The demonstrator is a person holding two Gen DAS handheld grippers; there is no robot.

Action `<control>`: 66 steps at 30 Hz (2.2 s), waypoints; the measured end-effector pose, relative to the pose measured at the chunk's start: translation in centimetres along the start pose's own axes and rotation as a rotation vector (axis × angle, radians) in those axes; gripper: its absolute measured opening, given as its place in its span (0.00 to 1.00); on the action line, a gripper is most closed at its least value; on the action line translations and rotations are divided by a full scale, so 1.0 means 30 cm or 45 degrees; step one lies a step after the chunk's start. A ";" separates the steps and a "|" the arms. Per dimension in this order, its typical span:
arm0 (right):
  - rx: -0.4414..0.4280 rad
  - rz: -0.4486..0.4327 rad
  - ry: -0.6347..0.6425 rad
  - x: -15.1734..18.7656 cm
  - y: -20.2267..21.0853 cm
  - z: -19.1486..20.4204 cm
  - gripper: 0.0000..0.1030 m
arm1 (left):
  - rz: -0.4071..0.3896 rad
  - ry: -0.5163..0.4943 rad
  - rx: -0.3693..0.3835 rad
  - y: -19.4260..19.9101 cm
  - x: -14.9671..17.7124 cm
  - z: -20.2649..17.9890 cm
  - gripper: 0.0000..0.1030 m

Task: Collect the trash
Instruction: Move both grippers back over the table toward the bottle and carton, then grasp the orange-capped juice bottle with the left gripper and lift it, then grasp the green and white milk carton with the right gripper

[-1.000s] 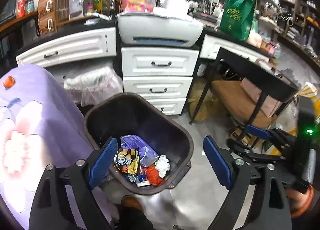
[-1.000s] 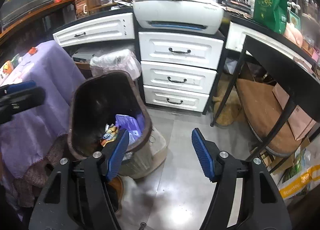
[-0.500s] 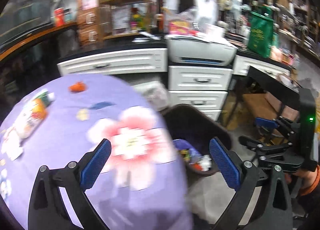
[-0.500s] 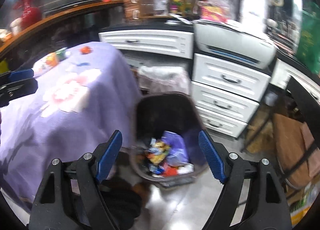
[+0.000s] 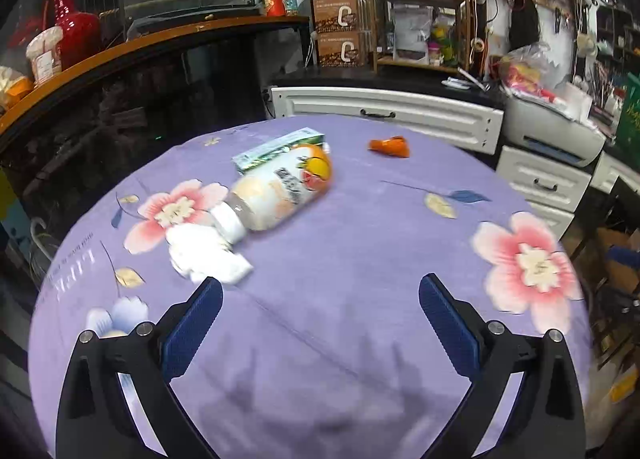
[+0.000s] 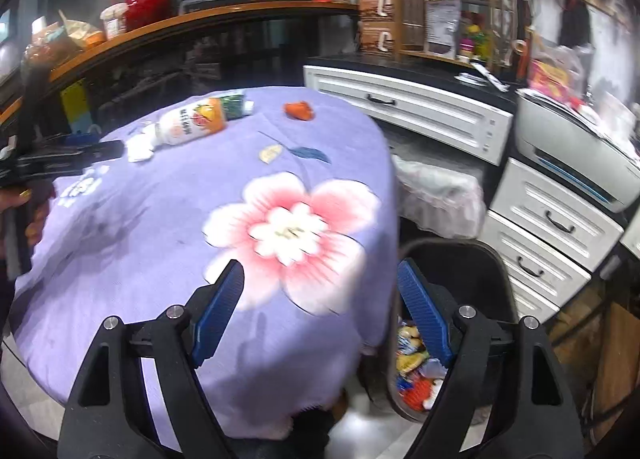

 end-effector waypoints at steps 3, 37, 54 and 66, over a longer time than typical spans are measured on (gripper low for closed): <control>-0.030 0.015 0.013 -0.033 -0.036 0.046 0.77 | 0.005 -0.085 -0.072 -0.065 -0.061 0.072 0.95; -0.192 0.135 0.051 -0.371 -0.436 0.038 0.77 | 0.225 -0.437 0.025 -0.364 -0.187 0.000 0.59; -0.460 0.161 0.803 -0.810 -0.763 0.442 0.77 | -0.058 0.002 0.091 -0.012 -0.153 0.198 0.59; -0.432 0.337 1.512 -0.876 -1.044 0.637 0.75 | -0.040 0.048 0.186 0.009 -0.125 0.218 0.59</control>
Point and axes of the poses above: each gripper's, at about its wrist camera, not at the fingertips, and y roughly against the way its jaws point, z to its left, x to its underside, the point moved 7 cm from there along -y, roughly the way its jaws point, and after that the axes turned 12 degrees about y, right-handed, at the moved point
